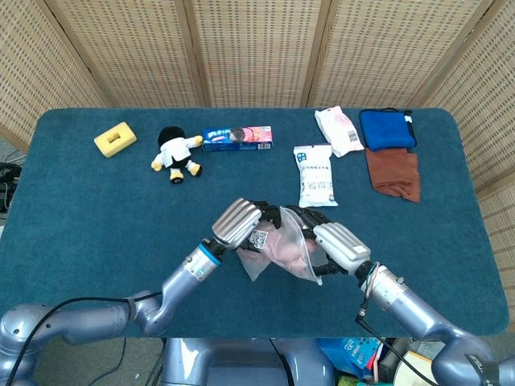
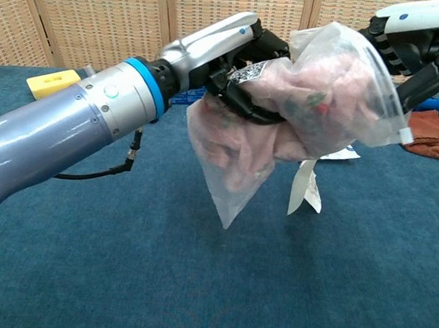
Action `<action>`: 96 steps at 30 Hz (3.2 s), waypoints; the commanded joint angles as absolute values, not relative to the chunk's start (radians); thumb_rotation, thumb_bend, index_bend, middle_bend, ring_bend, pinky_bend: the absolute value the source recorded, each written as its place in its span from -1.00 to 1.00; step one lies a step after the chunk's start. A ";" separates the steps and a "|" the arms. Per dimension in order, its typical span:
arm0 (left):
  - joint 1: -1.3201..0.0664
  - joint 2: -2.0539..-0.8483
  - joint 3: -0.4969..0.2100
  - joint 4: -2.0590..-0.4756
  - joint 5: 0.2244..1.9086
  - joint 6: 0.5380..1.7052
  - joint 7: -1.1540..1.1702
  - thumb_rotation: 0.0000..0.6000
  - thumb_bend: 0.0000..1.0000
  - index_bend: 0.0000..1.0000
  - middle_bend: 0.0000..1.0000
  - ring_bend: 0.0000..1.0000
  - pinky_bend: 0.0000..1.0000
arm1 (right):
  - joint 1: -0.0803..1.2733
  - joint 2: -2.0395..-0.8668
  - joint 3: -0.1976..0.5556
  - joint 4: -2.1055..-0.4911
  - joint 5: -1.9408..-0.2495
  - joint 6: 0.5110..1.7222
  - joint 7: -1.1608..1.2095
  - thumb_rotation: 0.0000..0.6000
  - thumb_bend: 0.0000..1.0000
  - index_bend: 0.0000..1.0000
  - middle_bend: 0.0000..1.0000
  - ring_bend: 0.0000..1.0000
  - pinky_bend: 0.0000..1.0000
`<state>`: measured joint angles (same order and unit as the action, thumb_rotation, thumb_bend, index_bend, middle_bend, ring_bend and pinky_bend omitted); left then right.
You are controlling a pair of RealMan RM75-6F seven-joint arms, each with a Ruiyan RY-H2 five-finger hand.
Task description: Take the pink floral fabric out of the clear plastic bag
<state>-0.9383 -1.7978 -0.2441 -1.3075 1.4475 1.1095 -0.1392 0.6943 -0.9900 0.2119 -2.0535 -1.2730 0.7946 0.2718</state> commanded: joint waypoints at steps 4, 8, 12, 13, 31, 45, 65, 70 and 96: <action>-0.871 -1.717 -0.181 -1.370 1.418 1.091 -0.115 1.00 -0.06 0.21 -0.04 -0.11 0.30 | 0.696 -1.090 0.174 -2.007 -1.285 0.789 0.272 1.00 0.63 0.36 -1.00 -1.00 -1.00; -0.830 -1.674 -0.140 -1.405 1.387 1.068 -0.089 1.00 -0.06 -0.10 -0.33 -0.43 0.05 | 0.699 -1.162 0.147 -1.950 -1.290 0.773 0.283 1.00 0.63 0.36 -1.00 -1.00 -1.00; -0.816 -1.600 -0.074 -1.466 1.321 0.937 -0.065 1.00 -0.10 -0.89 -0.98 -0.99 -0.77 | 0.705 -1.233 0.114 -1.872 -1.284 0.742 0.288 1.00 0.63 0.36 -1.00 -1.00 -1.00; -0.817 -1.571 -0.061 -1.488 1.296 0.895 -0.051 1.00 -0.13 -0.96 -1.00 -1.00 -0.87 | 0.705 -1.258 0.102 -1.838 -1.284 0.732 0.289 1.00 0.63 0.36 -1.00 -1.00 -1.00; -0.830 -1.375 -0.065 -1.504 1.319 0.875 0.175 1.00 -0.46 -1.00 -1.00 -1.00 -1.00 | 0.689 -1.287 0.067 -1.752 -1.352 0.733 0.331 1.00 0.63 0.36 -1.00 -1.00 -1.00; -0.940 -1.552 -0.081 -1.301 1.374 0.778 0.251 1.00 -0.45 -0.53 -1.00 -1.00 -1.00 | 0.691 -1.285 0.057 -1.747 -1.356 0.730 0.312 1.00 0.63 0.36 -1.00 -1.00 -1.00; -0.976 -1.715 -0.091 -1.117 1.312 0.706 0.284 1.00 -0.09 -0.23 -1.00 -1.00 -1.00 | 0.691 -1.286 0.060 -1.732 -1.349 0.731 0.320 1.00 0.63 0.36 -1.00 -1.00 -1.00; -0.976 -1.733 -0.087 -1.091 1.317 0.705 0.272 1.00 -0.01 0.02 -1.00 -1.00 -1.00 | 0.689 -1.287 0.059 -1.728 -1.347 0.731 0.323 1.00 0.63 0.36 -1.00 -1.00 -1.00; -0.843 -1.490 -0.073 -1.133 1.399 0.902 0.049 1.00 0.10 0.32 -1.00 -1.00 -1.00 | 0.621 -1.155 0.080 -1.744 -1.406 0.865 0.409 1.00 0.63 0.37 -1.00 -1.00 -1.00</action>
<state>-0.8801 -1.5540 -0.0776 -1.1085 1.3901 0.8618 0.0891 0.6303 -1.1691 0.0750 -1.7425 -1.3982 0.8541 0.3946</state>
